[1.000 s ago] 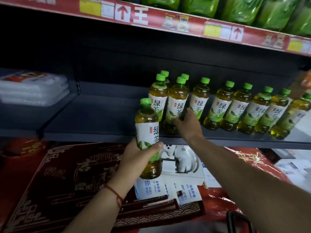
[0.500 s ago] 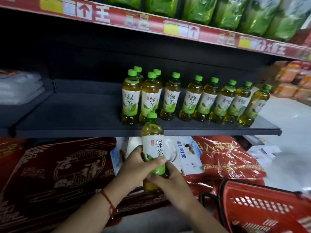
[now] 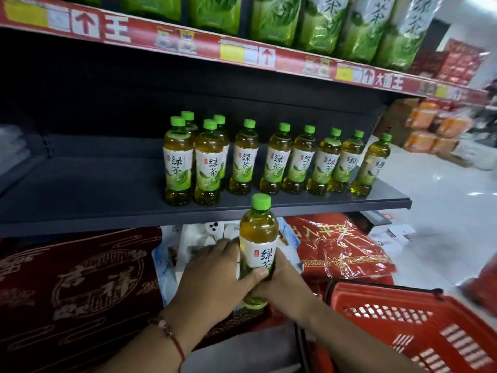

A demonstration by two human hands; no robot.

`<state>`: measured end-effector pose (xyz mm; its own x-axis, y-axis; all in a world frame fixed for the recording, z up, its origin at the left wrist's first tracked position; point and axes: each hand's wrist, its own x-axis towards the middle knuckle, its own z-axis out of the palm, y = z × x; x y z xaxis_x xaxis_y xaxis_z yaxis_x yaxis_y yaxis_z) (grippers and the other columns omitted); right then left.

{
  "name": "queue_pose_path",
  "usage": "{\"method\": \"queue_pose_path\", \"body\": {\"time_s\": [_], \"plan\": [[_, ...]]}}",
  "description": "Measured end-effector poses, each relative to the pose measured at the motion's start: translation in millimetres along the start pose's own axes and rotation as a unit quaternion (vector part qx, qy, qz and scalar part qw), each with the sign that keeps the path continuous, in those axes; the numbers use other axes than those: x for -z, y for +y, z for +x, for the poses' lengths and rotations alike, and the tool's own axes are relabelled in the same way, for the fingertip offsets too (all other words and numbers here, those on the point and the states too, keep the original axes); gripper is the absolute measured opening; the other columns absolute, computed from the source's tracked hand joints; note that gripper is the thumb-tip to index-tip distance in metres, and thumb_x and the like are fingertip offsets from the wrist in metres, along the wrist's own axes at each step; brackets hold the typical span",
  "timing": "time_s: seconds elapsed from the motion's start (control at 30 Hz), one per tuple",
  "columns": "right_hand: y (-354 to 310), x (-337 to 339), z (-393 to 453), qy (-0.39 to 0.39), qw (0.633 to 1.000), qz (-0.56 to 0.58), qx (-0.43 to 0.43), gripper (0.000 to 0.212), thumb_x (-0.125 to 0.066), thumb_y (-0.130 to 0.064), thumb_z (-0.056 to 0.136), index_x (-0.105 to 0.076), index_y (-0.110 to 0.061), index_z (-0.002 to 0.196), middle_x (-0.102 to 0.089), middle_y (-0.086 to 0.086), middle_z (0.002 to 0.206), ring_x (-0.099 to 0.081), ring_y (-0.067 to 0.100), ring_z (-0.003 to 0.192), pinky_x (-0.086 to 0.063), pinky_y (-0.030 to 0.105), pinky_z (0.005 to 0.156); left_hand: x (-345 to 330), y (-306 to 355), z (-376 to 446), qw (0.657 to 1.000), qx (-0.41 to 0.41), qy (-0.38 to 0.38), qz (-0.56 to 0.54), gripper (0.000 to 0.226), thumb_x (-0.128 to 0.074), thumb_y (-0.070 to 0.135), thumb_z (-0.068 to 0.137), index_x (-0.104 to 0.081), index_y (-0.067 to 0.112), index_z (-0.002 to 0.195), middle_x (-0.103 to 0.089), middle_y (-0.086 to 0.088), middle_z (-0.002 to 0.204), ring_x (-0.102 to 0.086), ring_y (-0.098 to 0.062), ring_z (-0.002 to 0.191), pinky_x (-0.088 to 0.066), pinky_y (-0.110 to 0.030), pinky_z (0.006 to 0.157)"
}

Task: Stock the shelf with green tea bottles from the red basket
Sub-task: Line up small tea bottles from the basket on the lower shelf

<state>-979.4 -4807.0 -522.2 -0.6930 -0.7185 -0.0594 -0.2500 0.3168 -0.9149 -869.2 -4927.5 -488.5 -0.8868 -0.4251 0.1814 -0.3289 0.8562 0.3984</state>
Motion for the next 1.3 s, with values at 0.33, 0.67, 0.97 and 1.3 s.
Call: {"method": "queue_pose_path", "body": {"time_s": [0.33,0.67,0.97,1.3], "plan": [[-50.9,23.8,79.2,0.088,0.995,0.039,-0.002,0.066,-0.084,-0.003,0.063,-0.053,-0.014,0.121,-0.071,0.005,0.107,-0.068,0.021,0.1,-0.057,0.037,0.086,10.1,-11.7,20.2,0.997,0.024,0.068,0.033,0.069,-0.042,0.063,0.09,-0.048,0.024,0.145,-0.05,-0.005,0.147,-0.05,-0.028,0.132,-0.04,-0.044,0.107],[-69.2,13.1,167.6,0.147,0.989,-0.03,-0.016,0.045,-0.083,0.004,0.069,-0.059,-0.013,0.104,-0.067,0.004,0.105,-0.061,0.019,0.097,-0.051,0.037,0.092,2.7,-32.9,37.7,0.996,0.016,0.04,0.075,0.066,-0.037,0.058,0.099,-0.02,0.03,0.156,-0.014,-0.005,0.165,-0.019,-0.025,0.148,-0.014,-0.043,0.121],[-53.7,-0.5,207.2,0.2,0.975,-0.096,0.022,0.06,-0.083,-0.014,0.075,-0.051,-0.008,0.127,-0.065,0.003,0.118,-0.058,0.014,0.101,-0.045,0.026,0.083,-7.9,-45.5,42.7,0.998,0.019,0.021,0.059,0.064,-0.04,0.053,0.1,-0.019,0.031,0.156,-0.011,-0.005,0.165,-0.016,-0.026,0.15,-0.013,-0.046,0.122],[-44.4,17.7,162.5,0.07,0.941,-0.326,0.056,0.071,-0.073,-0.023,0.084,-0.035,-0.018,0.144,-0.049,0.004,0.143,-0.045,0.024,0.134,-0.04,0.038,0.107,-17.9,-39.3,42.5,0.997,0.014,-0.005,0.072,0.063,-0.037,0.055,0.1,-0.018,0.032,0.156,-0.008,-0.005,0.166,-0.016,-0.026,0.149,-0.012,-0.044,0.121]]}}
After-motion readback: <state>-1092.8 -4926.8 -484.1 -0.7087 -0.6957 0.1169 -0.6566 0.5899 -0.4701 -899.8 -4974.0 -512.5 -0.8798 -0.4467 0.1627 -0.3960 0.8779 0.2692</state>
